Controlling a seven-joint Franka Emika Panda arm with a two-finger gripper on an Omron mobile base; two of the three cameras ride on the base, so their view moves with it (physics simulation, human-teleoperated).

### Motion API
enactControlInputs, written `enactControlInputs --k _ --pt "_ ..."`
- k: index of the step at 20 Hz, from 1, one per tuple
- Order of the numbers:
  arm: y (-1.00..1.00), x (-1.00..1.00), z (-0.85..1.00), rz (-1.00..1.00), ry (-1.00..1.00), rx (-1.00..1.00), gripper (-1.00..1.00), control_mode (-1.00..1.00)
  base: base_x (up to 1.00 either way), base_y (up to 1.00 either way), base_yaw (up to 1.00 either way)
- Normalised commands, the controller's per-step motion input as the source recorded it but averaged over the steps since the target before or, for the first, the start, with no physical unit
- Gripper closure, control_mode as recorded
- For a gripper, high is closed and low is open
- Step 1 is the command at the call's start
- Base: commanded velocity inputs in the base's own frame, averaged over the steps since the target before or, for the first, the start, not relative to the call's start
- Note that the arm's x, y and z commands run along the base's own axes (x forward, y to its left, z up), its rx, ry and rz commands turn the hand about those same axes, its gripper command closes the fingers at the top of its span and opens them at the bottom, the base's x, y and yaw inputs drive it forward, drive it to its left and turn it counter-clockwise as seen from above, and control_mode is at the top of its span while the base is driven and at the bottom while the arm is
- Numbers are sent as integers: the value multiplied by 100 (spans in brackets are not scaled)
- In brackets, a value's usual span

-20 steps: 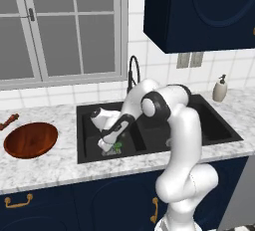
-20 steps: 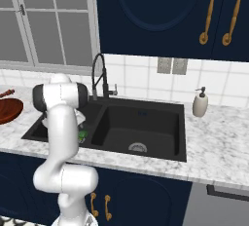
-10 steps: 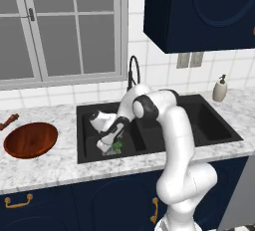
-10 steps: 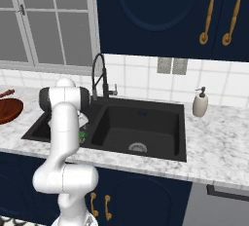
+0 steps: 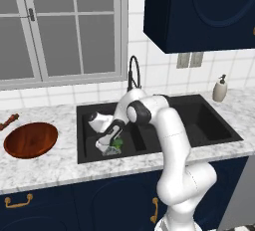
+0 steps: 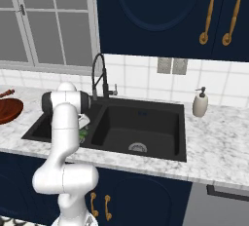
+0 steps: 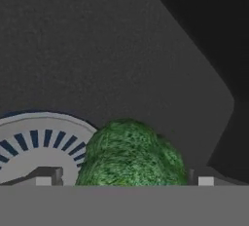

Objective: Pick the broccoli from the sink and place it in the bowl. Then pick the bowl and place it in the microwave. Then close the microwave door and press the start button.

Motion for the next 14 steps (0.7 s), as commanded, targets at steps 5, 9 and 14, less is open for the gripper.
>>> enactControlInputs --k 5,9,14 --pt "-1 0 -34 0 0 0 -100 -100 0 0 0" --pt "-1 0 -23 2 -3 0 100 -100 0 0 0" --pt "11 -19 11 0 -2 0 100 -100 0 0 0"
